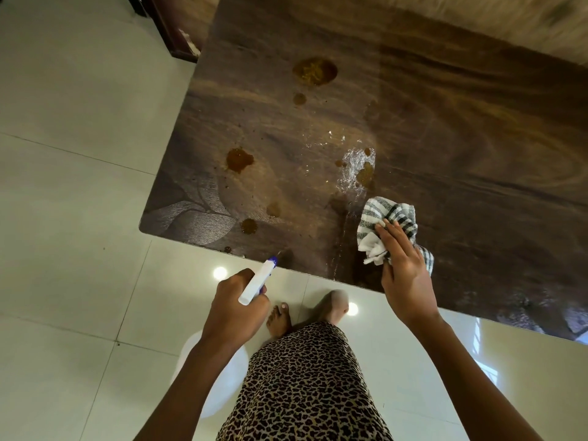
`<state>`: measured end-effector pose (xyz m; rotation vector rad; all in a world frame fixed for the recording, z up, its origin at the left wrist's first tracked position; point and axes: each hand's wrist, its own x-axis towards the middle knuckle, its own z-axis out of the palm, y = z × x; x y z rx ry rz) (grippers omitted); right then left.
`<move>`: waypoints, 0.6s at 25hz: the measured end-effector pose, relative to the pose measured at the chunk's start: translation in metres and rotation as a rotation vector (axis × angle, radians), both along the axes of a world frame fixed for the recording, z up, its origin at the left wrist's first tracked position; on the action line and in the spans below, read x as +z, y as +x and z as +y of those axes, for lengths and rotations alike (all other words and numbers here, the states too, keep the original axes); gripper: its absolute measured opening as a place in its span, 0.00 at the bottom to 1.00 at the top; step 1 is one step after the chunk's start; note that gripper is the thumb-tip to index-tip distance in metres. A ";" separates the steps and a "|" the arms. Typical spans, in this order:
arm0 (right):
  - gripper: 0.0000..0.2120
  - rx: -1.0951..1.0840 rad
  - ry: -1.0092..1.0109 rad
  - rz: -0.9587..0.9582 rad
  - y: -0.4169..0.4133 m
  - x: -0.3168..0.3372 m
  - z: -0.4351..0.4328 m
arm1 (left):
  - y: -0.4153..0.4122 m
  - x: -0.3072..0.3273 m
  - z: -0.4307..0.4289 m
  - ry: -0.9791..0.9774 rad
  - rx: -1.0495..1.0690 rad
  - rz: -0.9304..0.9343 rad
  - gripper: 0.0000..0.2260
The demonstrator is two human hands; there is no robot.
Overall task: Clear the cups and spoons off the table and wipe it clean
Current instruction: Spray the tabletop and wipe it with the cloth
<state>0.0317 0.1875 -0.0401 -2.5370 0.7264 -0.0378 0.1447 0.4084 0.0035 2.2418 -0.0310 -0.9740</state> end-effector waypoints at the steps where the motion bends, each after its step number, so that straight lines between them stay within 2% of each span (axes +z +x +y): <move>1: 0.28 -0.027 0.025 0.012 0.001 0.000 -0.001 | 0.001 0.001 -0.001 0.007 0.003 -0.001 0.13; 4: 0.27 -0.150 0.143 0.003 0.007 0.005 -0.004 | 0.012 0.010 -0.001 -0.019 0.061 -0.035 0.13; 8: 0.23 -0.385 0.292 -0.055 0.019 -0.003 -0.019 | 0.049 0.026 -0.002 -0.116 0.217 -0.201 0.04; 9: 0.23 -0.433 0.324 -0.064 0.025 -0.011 -0.024 | 0.060 0.028 -0.003 -0.118 0.235 -0.267 0.04; 11: 0.24 -0.507 0.349 -0.008 0.051 -0.030 -0.031 | 0.085 0.027 -0.003 -0.113 0.274 -0.404 0.12; 13: 0.25 -0.443 0.237 0.187 0.090 -0.046 -0.024 | 0.107 0.024 -0.006 -0.127 0.295 -0.554 0.17; 15: 0.24 -0.190 0.043 0.358 0.125 -0.058 0.001 | 0.122 0.022 -0.011 -0.161 0.301 -0.705 0.17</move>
